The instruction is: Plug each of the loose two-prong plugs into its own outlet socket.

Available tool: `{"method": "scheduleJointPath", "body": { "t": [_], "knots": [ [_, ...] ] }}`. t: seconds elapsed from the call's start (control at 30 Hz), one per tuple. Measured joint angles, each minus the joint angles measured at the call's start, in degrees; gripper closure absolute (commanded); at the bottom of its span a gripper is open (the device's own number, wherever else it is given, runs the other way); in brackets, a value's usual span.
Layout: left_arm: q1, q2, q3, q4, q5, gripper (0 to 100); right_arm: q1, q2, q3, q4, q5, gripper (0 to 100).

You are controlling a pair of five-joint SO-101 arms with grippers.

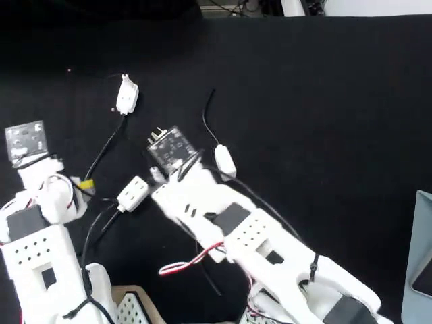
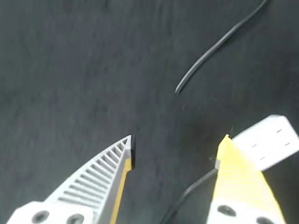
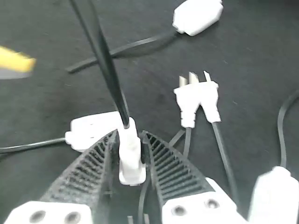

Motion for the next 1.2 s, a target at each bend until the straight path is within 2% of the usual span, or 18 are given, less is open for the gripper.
{"method": "scheduleJointPath", "body": {
  "t": [0.2, 0.33, 0.63, 0.87, 1.2],
  "knots": [
    [7.38, -0.26, 0.0, -8.26, 1.49, 71, -4.22, -1.41, -0.09, 0.0, 0.0, 98.7],
    [12.84, -0.26, 0.0, -10.37, 4.75, 71, -4.57, -4.13, 0.0, 0.0, 0.0, 98.7],
    [23.56, -0.26, 0.0, -10.55, 5.8, 71, -4.57, -5.45, 0.53, 0.0, 0.09, 98.7],
    [26.55, -0.26, 0.0, -10.37, 5.8, 71, -4.57, -5.45, 1.49, 0.0, 0.0, 98.7],
    [30.59, -9.49, -1.49, -3.25, 5.8, 71, -3.43, -5.45, 1.58, 0.0, 0.09, 98.7]
  ]
}}
